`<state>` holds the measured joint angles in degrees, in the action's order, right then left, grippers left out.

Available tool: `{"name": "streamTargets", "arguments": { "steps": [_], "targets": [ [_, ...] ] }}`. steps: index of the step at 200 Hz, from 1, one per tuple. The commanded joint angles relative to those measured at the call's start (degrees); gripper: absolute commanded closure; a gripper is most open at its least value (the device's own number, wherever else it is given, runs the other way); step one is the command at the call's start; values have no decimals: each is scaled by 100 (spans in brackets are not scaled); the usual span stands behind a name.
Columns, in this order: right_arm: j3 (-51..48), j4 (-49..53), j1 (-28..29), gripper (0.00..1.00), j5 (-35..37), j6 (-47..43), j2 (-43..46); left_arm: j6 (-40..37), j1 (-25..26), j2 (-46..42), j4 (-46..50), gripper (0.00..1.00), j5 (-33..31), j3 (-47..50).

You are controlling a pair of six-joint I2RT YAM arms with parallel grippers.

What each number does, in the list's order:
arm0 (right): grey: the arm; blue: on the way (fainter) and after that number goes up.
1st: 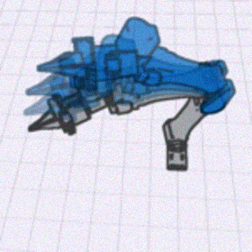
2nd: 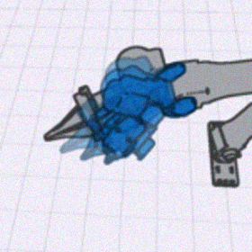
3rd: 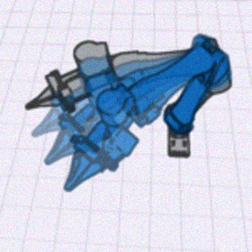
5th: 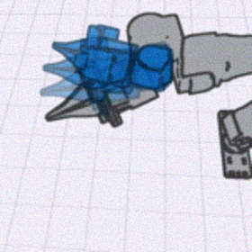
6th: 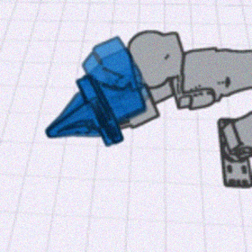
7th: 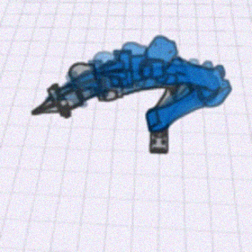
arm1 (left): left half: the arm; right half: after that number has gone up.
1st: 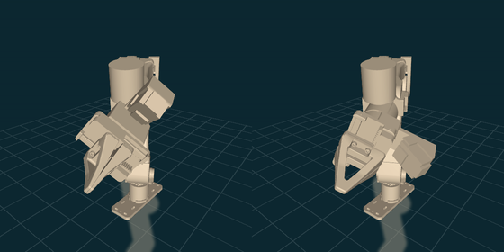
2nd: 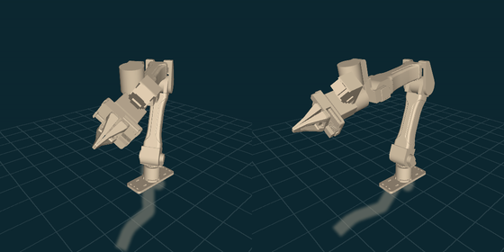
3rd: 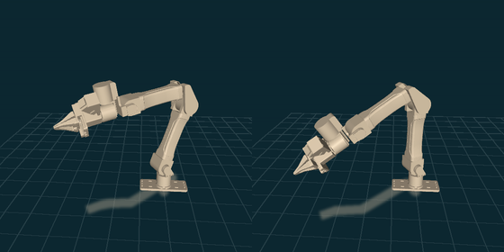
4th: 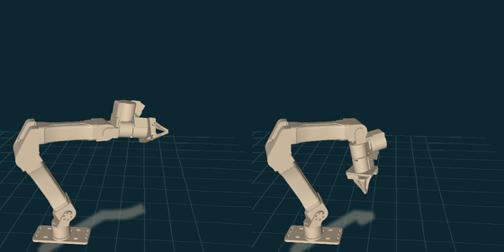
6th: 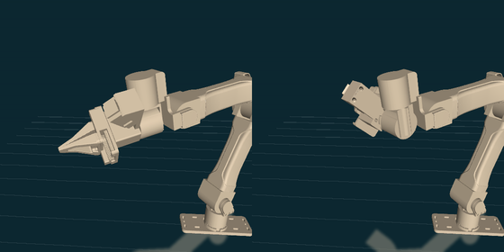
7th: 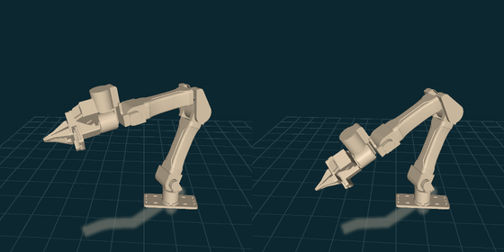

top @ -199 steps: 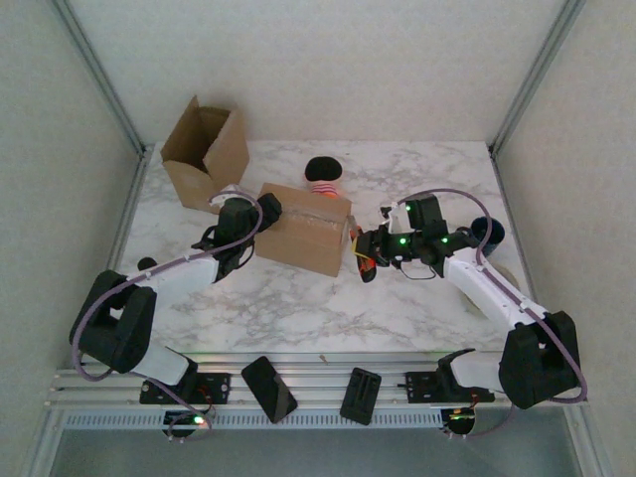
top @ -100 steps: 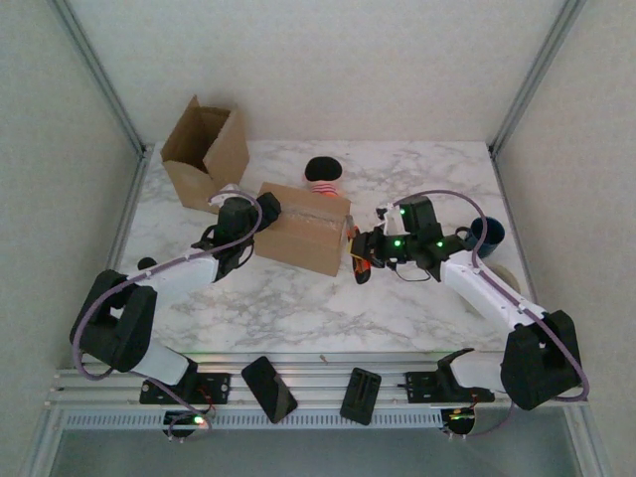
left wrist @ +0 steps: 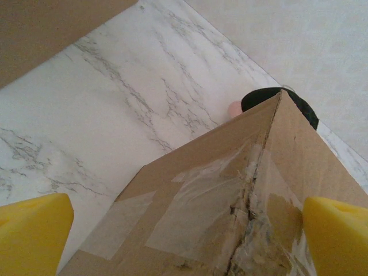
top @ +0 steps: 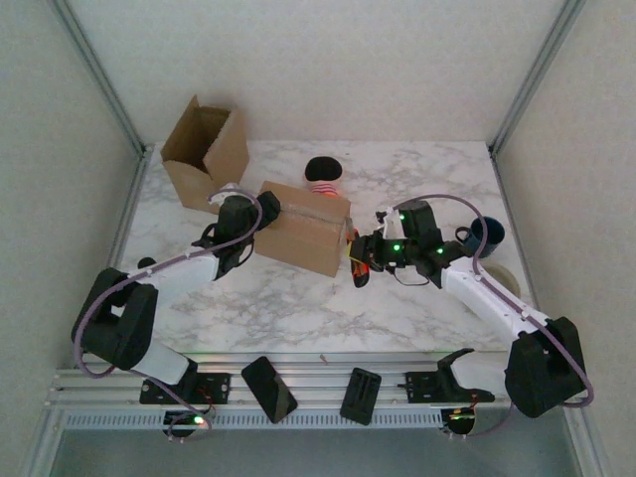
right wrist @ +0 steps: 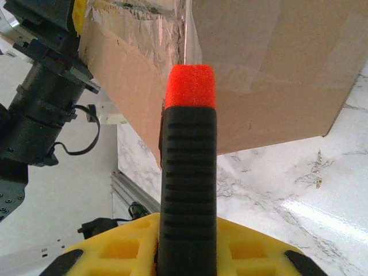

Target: Unpack the express box

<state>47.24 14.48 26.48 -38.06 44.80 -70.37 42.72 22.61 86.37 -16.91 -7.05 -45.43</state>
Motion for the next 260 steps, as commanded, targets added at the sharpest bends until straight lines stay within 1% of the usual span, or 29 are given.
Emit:
{"name": "streamTargets", "arguments": {
  "steps": [1, 73, 130, 260],
  "targets": [
    [-161, 356, 288, 100, -655, 32, 100, -82, -37, 447, 1103, 0, -209, 175],
    [-224, 260, 389, 100, -734, 153, 164, -82, -46, 468, 1155, 0, -234, 135],
    [-393, 53, 477, 100, -883, 344, 347, -80, -55, 487, 1163, 0, -220, 119],
    [-787, -321, 612, 100, -934, 758, 730, -80, -64, 546, 1155, 0, -198, 96]
  ]
}}
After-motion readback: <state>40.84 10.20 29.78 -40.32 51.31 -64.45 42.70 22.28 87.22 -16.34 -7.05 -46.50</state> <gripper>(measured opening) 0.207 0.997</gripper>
